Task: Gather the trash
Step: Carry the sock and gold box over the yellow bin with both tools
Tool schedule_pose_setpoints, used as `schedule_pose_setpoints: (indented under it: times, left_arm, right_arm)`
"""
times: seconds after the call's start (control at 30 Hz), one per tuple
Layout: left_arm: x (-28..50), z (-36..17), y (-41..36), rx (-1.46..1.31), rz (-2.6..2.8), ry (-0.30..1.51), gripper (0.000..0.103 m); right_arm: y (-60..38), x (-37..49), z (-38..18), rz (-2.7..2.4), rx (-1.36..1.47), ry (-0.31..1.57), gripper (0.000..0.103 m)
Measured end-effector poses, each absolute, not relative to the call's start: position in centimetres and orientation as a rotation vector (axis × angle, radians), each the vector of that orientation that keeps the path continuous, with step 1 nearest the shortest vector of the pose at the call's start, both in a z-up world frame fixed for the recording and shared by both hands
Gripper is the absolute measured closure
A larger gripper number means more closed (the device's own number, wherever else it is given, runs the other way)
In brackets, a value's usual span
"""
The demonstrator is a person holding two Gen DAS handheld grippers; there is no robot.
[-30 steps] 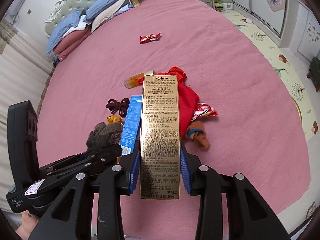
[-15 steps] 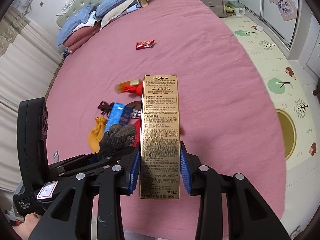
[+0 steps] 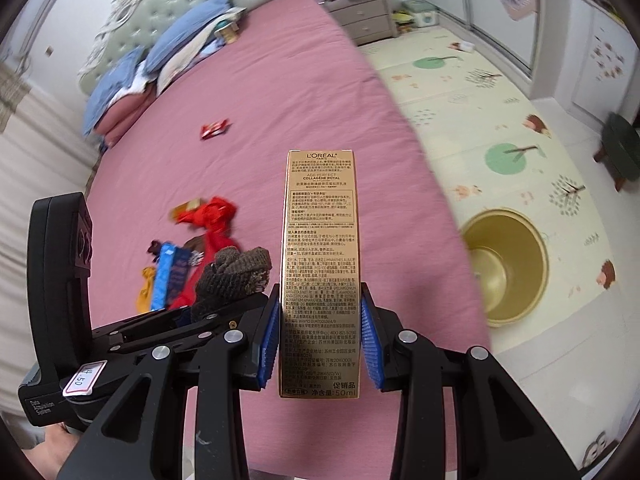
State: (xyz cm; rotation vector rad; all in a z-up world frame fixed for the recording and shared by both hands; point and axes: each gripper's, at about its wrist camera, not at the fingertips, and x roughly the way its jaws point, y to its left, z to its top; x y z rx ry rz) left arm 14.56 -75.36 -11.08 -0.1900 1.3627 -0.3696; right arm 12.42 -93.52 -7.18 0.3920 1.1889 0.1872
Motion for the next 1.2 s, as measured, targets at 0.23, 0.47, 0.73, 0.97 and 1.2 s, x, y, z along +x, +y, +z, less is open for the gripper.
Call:
schedule_pose_setpoints:
  times: [0.23, 0.47, 0.73, 0.97, 1.2]
  left_arm:
    - [15.1, -12.1, -83.3, -0.116, -0.458, 1.393, 0.07]
    - [16.8, -14.3, -90.3, -0.053, -0.543, 1.443, 0.07]
    - [18.6, -16.8, -97.2, -0.022, -0.644, 1.499, 0.069]
    - [21.3, -18.8, -99.9, -0.082, -0.605, 1.531, 0.02]
    - [22.5, -19.0, -100.4, -0.057, -0.616, 1.527, 0.02]
  right_arm:
    - [-100.5, 12.1, -8.8, 0.09, 0.459, 1.194, 0.068]
    - [-107.4, 12.0, -10.9, -0.021, 0.525, 1.205, 0.068]
    - [-113.2, 12.0, -13.3, -0.125, 0.579, 1.214, 0.068]
    - [-119.0, 12.4, -14.8, -0.252, 0.653, 1.193, 0.043]
    - [-120.6, 13.3, -15.2, -0.244, 0.7, 1.176, 0.049]
